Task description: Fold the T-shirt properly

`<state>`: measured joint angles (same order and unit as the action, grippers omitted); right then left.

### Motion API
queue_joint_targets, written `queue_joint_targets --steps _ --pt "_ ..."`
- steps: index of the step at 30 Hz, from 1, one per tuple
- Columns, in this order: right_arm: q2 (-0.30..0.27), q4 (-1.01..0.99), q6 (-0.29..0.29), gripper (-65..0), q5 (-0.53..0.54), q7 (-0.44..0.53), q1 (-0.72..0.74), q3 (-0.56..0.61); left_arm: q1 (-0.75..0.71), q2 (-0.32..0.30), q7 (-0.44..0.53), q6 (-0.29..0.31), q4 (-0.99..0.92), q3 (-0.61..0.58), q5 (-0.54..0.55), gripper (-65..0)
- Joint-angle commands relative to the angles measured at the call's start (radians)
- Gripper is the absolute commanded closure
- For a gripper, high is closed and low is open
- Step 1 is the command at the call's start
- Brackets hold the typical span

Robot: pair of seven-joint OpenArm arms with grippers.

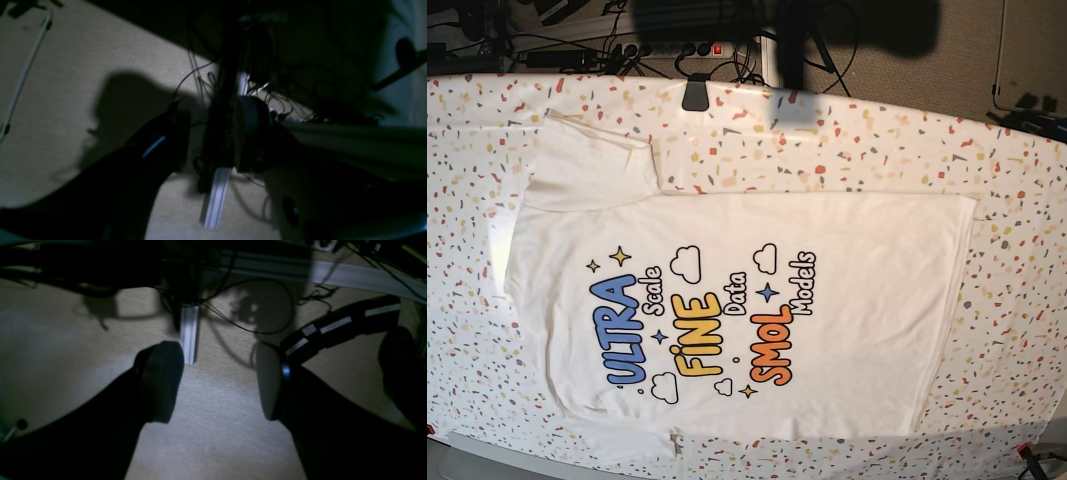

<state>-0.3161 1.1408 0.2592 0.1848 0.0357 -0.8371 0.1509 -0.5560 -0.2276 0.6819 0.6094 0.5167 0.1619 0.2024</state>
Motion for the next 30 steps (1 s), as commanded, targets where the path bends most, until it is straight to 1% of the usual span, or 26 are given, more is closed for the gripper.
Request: queue_joint_targets --steps 1,5,8,10,17,21,23,26,27,30 --pt "-0.017 0.024 0.002 -37.5 0.002 0.005 -0.045 -0.001 -0.038 -0.014 0.025 0.009 0.032 0.002 0.008 -21.9" --pt "-0.046 0.110 -0.008 -37.5 -0.023 0.006 -0.131 -0.002 -0.156 -0.025 0.027 0.009 0.244 0.002 0.009 -21.6" --pt "-0.056 0.184 -0.051 -37.5 -0.074 0.008 -0.193 -0.018 -0.266 -0.026 0.026 0.009 0.452 0.002 0.008 -21.5" --pt "-0.064 0.239 -0.067 -37.5 -0.080 0.008 -0.232 -0.037 -0.336 -0.025 0.025 0.009 0.587 0.002 0.008 -21.5" --pt "-0.069 0.436 -0.079 -37.5 -0.073 0.008 -0.345 -0.169 -0.510 -0.025 0.022 0.009 0.959 0.002 0.008 -21.5" --pt "-0.069 0.529 -0.079 -37.5 -0.073 0.008 -0.377 -0.249 -0.559 -0.025 0.022 0.009 1.095 0.002 -0.006 -21.5" --pt "-0.069 0.562 -0.079 -37.5 -0.073 0.008 -0.377 -0.280 -0.557 -0.025 0.022 0.008 1.133 0.003 -0.049 -21.5" --pt "-0.079 0.610 -0.079 -37.5 -0.073 0.008 -0.376 -0.306 -0.550 -0.025 0.022 0.000 1.184 0.003 -0.072 -21.5" --pt "-0.084 0.625 -0.079 -37.5 -0.073 0.008 -0.376 -0.309 -0.549 -0.025 0.022 -0.004 1.200 0.003 -0.071 -21.5" --pt "-0.104 0.677 -0.079 -37.5 -0.073 0.009 -0.376 -0.310 -0.549 -0.025 0.023 -0.045 1.236 0.003 -0.070 -21.5"
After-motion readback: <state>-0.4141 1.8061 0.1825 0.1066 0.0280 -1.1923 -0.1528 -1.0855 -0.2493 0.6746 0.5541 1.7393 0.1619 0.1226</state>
